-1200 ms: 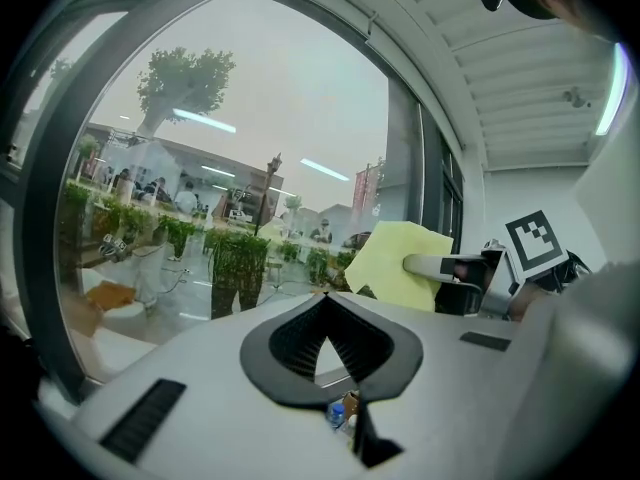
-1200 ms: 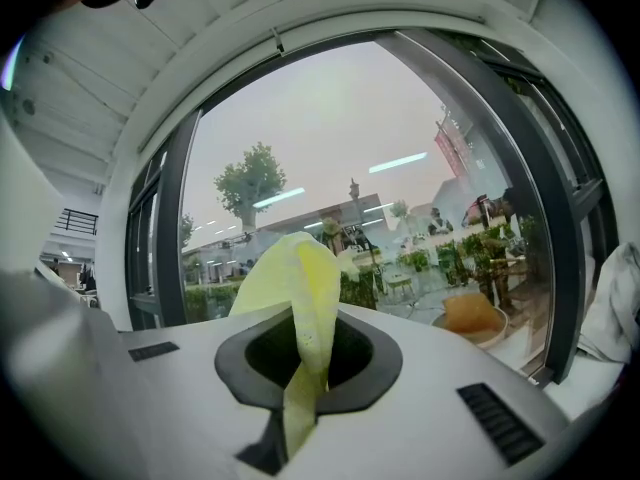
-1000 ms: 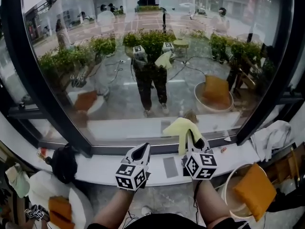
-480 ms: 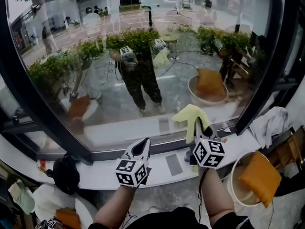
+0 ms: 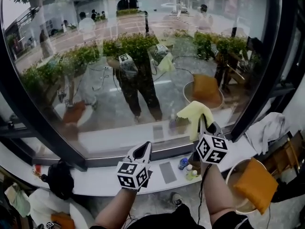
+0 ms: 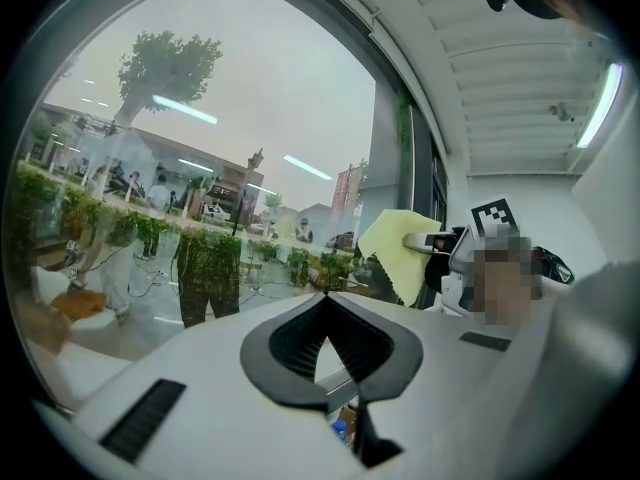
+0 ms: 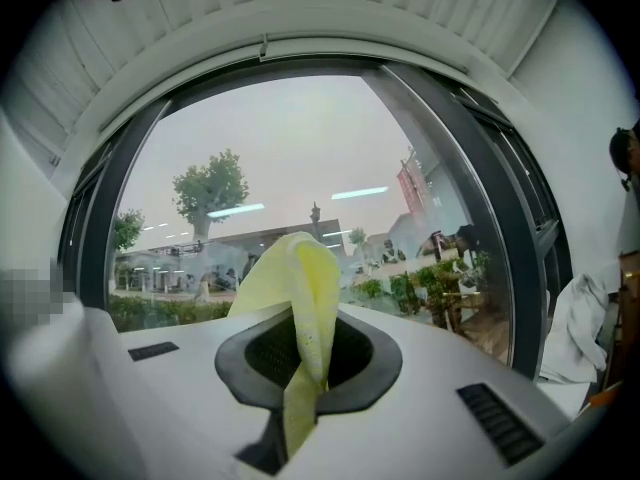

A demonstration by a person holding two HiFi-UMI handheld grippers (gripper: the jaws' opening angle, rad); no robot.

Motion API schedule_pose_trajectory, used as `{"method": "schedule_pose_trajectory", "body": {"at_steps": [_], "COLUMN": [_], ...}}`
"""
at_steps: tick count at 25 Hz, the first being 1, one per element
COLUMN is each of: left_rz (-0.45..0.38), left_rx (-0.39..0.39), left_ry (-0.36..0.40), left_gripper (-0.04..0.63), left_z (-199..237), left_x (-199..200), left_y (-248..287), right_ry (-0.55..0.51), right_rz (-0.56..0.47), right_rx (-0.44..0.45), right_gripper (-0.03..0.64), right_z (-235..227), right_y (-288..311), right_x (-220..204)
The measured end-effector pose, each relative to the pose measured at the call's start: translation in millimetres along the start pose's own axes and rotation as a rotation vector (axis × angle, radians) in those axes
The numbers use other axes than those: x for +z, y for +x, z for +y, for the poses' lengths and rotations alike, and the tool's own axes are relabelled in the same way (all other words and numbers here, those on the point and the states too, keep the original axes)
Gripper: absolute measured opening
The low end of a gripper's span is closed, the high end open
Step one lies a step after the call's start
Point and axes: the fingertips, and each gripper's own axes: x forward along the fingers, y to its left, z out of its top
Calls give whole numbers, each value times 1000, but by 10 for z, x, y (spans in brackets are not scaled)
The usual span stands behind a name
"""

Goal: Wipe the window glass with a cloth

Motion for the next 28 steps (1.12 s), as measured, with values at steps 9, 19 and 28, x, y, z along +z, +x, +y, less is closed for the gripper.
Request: {"method": "schedule_pose_trajectory", "body": {"at_steps": [9,19,28], "left_rz": [-3,-5,-2], "left_rx": [-1,7,5], "left_ry": [20,16,23], "left_gripper": [6,6,6], "left_z": [-327,-609,-775], "left_x": [96,90,121], "left_y": [784,1635,2153], "right_ry": [7,-17,-8], "right_rz": [-8,3,-27], "right_rx": [-20,-26,-72], "right_gripper": [32,32,32], "right_z": [-771,-1481,-2062], "right_y": [571,1159,1474], "right_x": [181,260,470]}}
